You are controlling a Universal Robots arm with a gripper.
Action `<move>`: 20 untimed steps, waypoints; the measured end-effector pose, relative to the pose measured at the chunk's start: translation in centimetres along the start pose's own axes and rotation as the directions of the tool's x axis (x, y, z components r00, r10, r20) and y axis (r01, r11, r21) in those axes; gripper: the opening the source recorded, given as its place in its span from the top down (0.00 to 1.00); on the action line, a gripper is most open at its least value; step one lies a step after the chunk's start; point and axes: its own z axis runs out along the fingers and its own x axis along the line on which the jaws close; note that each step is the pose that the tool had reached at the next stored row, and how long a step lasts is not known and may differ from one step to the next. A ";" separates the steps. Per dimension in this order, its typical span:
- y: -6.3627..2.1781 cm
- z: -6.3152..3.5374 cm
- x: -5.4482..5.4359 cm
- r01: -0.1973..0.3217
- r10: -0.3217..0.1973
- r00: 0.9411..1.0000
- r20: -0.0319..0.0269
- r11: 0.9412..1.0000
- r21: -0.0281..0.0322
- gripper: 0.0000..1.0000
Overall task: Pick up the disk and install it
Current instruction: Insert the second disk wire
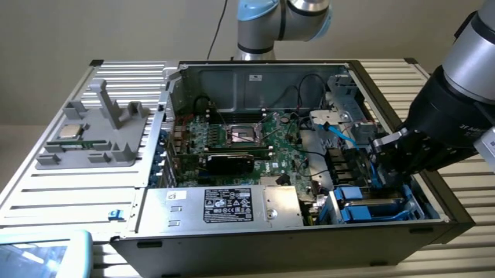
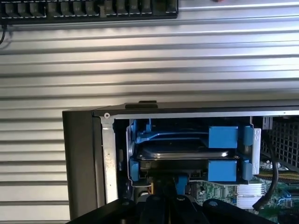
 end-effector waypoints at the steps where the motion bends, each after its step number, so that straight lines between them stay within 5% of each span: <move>1: 0.02 0.18 0.0 0.000 0.000 1.000 0.000 1.000 0.000 0.89; 7: 0.04 0.47 0.0 0.000 0.000 1.000 0.000 1.000 0.000 0.89; 10: -0.16 -0.79 0.0 0.000 0.000 1.000 0.000 1.000 -0.002 0.89; 20: -1.72 -2.70 -1.1 0.001 -0.001 1.000 -0.002 0.999 -0.034 0.89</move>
